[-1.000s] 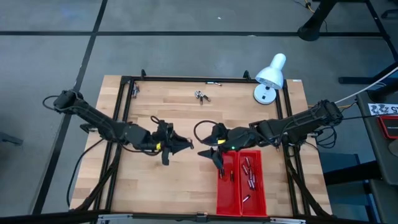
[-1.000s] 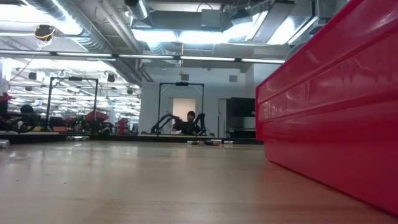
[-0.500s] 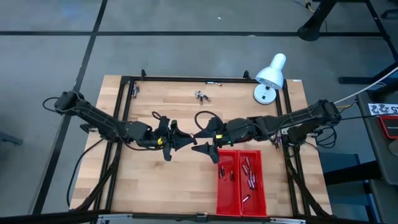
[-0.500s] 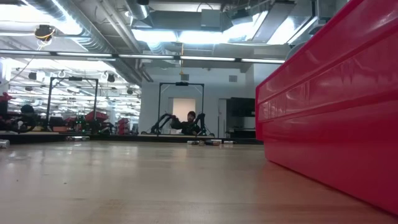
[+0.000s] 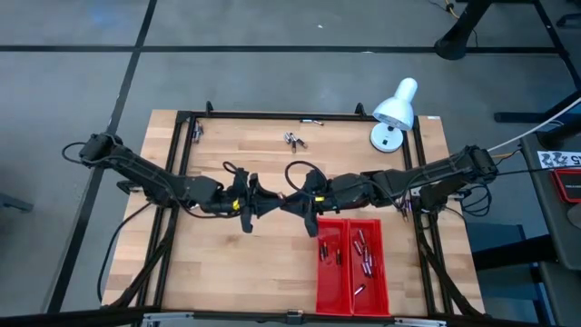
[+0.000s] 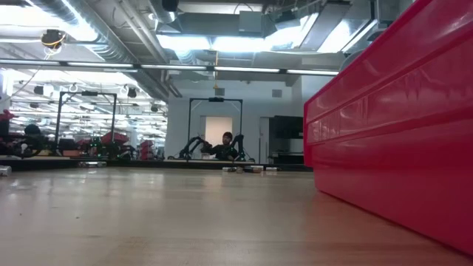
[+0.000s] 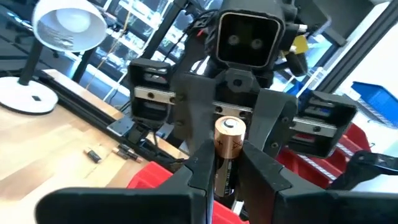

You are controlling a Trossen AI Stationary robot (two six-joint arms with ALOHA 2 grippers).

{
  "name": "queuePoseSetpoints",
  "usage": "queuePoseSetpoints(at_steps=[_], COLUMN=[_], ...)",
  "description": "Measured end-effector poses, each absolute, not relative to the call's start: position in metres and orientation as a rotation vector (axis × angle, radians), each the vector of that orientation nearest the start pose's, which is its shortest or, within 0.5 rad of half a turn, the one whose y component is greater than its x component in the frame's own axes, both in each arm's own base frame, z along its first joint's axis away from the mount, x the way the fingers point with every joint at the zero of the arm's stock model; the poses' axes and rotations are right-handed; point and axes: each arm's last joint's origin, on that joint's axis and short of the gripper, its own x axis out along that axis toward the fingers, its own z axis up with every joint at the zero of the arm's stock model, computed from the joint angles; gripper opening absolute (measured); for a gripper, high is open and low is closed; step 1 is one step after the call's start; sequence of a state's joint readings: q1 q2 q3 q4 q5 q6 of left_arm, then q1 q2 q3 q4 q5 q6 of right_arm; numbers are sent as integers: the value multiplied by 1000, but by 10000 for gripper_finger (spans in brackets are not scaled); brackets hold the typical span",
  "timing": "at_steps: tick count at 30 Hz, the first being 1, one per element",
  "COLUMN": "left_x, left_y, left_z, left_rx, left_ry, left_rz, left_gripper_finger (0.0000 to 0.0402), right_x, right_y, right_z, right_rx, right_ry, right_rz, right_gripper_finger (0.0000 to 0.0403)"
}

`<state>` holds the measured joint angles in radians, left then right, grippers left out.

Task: Sort batteries
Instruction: Put the black battery into the left red bin

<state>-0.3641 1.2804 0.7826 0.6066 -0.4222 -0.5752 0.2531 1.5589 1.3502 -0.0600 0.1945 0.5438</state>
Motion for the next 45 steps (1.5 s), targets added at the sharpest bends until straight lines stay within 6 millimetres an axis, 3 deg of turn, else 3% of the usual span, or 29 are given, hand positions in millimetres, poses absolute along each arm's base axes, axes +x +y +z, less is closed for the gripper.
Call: queuePoseSetpoints(at_steps=[3,8,17,26,30,38,45], left_x=[268,268,267,254,239,204,197], left_y=[-89,-89,-90,-85,-79,-72,-78], left_z=[301,300,300,305,303,298,290], left_rx=[-609,-592,-548,-494,-515,-611,-643], left_ry=[-103,-90,-86,-15,98,306,378], left_rz=[32,36,31,48,82,151,194], left_gripper_finger=[46,69,163,220,225,225,225], right_x=[351,351,351,348,338,298,272], right_y=[85,85,85,83,81,71,93], right_z=[350,349,348,352,361,365,350], right_rx=[485,481,478,477,474,479,493], right_ry=[268,276,284,266,267,470,700], right_rz=[-27,-31,-42,-55,-57,-154,-174], right_gripper_finger=[44,43,43,43,43,43,43])
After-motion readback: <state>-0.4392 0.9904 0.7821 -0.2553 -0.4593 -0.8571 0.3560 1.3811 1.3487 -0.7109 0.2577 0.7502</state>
